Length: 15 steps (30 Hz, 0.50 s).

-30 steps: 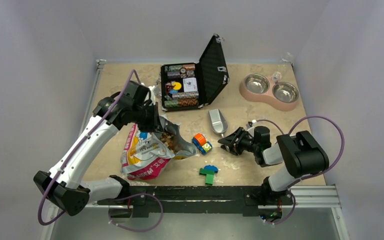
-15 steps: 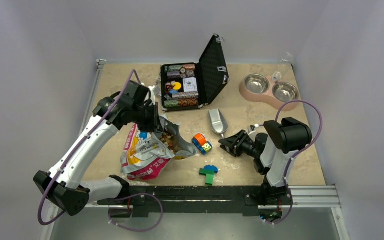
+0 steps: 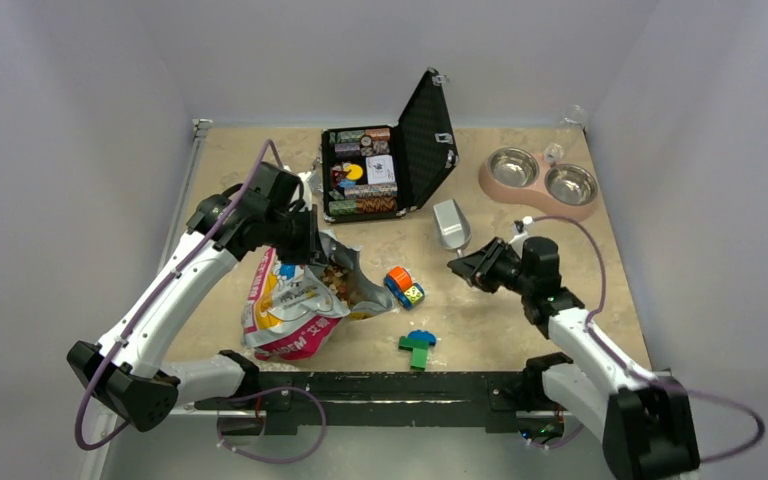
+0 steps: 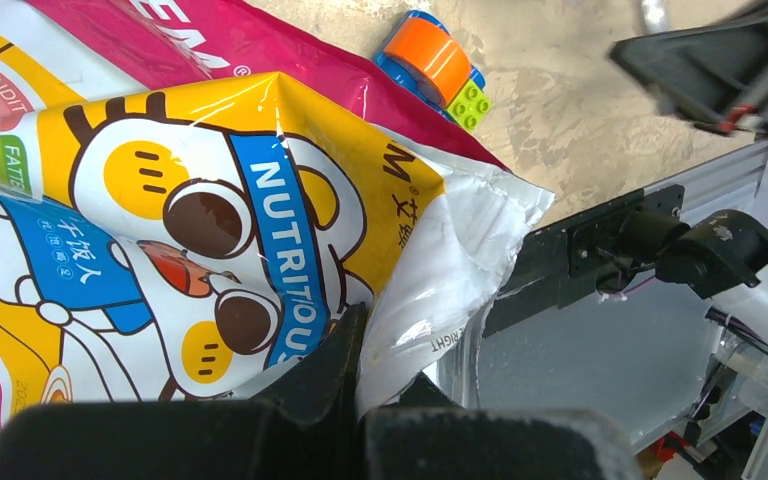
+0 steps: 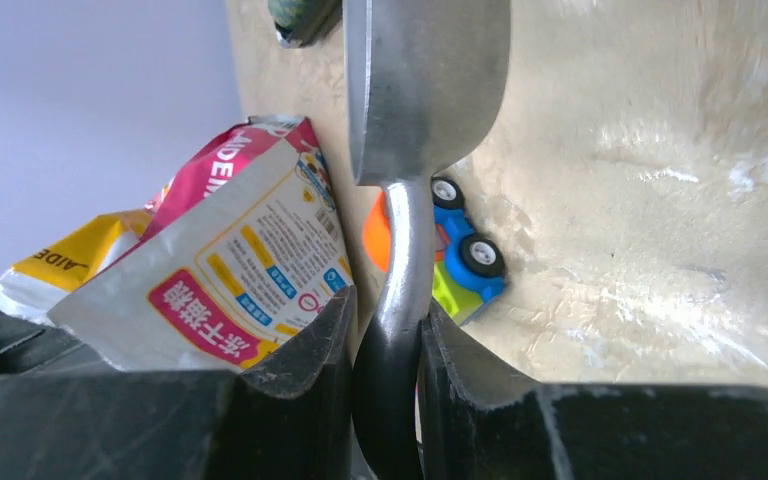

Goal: Serve the pet food

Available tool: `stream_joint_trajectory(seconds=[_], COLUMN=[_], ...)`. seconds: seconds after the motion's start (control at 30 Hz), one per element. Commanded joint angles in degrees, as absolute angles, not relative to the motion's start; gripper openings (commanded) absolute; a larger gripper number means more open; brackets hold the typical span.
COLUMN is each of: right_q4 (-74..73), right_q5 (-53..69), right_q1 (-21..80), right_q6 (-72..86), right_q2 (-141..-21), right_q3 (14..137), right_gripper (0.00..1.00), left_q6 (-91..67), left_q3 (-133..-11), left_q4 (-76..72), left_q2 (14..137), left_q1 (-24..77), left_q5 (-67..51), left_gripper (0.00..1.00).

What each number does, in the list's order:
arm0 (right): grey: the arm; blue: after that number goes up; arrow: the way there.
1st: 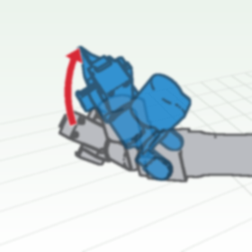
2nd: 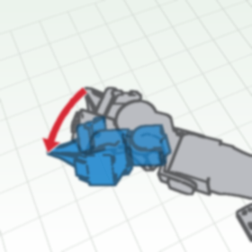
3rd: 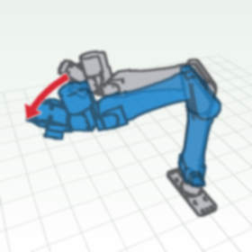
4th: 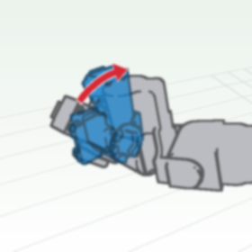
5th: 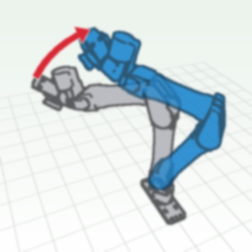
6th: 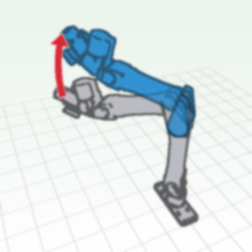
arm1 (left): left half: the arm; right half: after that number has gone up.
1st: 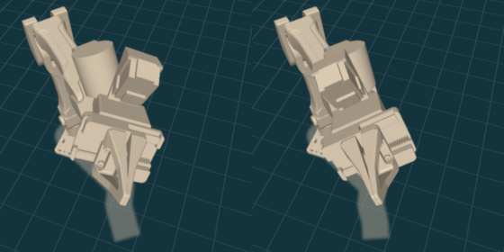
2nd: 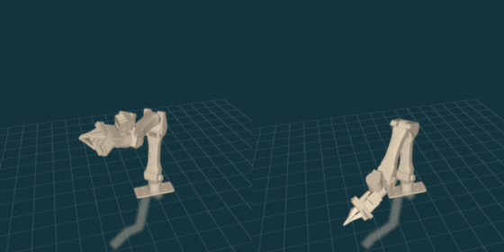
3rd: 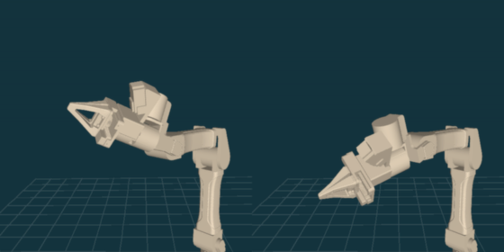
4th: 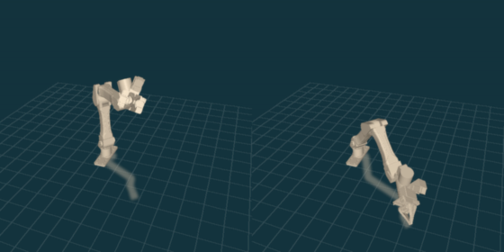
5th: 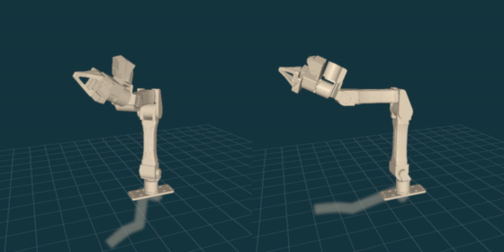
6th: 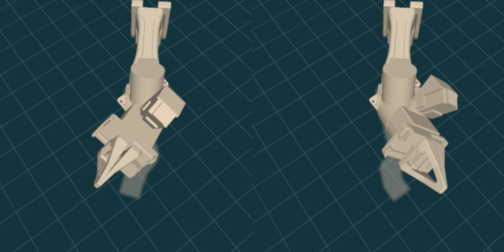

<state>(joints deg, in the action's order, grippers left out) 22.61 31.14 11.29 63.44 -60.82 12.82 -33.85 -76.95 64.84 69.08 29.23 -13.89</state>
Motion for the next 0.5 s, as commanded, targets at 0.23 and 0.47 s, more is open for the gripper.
stream_joint_trajectory(seconds=[0.23, 0.47], right_q4=[-71.0, -83.7], right_q5=[8.1, 5.9], right_q1=[29.5, 52.5], right_q6=[35.1, 34.5], right_q2=[-48.2, -58.5], right_q3=[59.0, 84.5], right_gripper=[0.0, 0.0], left_q6=[-36.5, -38.1], left_q3=[-79.1, -78.5], left_q4=[59.1, 55.2], left_q2=[68.8, 69.8], left_q1=[34.8, 35.4], left_q5=[-13.5, -18.1], left_gripper=[0.0, 0.0])
